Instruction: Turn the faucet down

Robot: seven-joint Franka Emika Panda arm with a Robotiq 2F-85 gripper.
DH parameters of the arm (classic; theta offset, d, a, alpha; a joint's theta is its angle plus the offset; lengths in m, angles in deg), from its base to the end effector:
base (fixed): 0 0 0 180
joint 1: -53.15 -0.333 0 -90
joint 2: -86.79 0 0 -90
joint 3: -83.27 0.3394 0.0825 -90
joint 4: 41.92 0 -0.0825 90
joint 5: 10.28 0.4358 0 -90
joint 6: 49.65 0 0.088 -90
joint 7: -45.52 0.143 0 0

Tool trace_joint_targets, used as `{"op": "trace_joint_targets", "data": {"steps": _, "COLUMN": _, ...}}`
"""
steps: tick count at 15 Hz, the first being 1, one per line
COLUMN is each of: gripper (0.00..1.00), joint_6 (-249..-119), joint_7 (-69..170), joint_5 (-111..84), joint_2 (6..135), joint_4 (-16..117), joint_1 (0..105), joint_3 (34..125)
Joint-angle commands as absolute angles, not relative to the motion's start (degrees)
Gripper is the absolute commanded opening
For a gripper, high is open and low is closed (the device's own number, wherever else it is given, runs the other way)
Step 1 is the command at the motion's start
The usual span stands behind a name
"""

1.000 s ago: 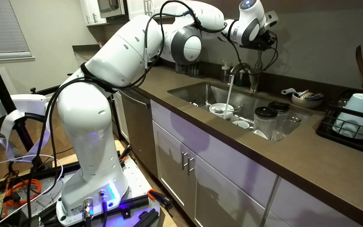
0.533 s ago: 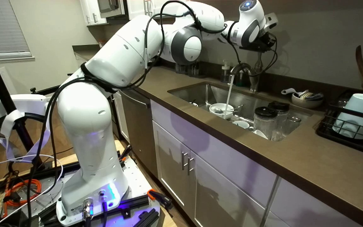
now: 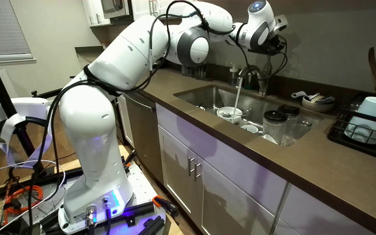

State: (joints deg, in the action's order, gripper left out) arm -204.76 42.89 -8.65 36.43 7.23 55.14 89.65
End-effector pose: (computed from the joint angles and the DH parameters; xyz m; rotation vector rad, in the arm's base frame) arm 0.9246 0.0197 0.4894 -2.6938 -0.0236 -1.4252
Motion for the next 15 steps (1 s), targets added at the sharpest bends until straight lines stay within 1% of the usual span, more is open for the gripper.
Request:
{"op": "trace_joint_targets", "data": {"steps": 1, "gripper": 0.02, "joint_6": -205.1, "joint_7": 42.2, "joint_5": -8.8, "joint_2": 39.8, "joint_4": 12.0, "joint_1": 55.6, "joint_3": 89.7}}
{"op": "trace_joint_targets", "data": {"steps": 8, "gripper": 0.02, "joint_6": -204.9, "joint_7": 40.6, "joint_5": -7.8, "joint_2": 43.7, "joint_4": 18.0, "joint_1": 57.2, "joint_3": 91.5}}
{"op": "trace_joint_targets", "data": {"steps": 11, "gripper": 0.02, "joint_6": -209.0, "joint_7": 42.4, "joint_5": -8.5, "joint_2": 44.2, "joint_4": 19.7, "joint_1": 56.9, "joint_3": 90.0}}
{"op": "trace_joint_targets", "data": {"steps": 15, "gripper": 0.02, "joint_6": -212.5, "joint_7": 41.5, "joint_5": -8.3, "joint_2": 43.6, "joint_4": 19.5, "joint_1": 57.5, "joint_3": 90.7}}
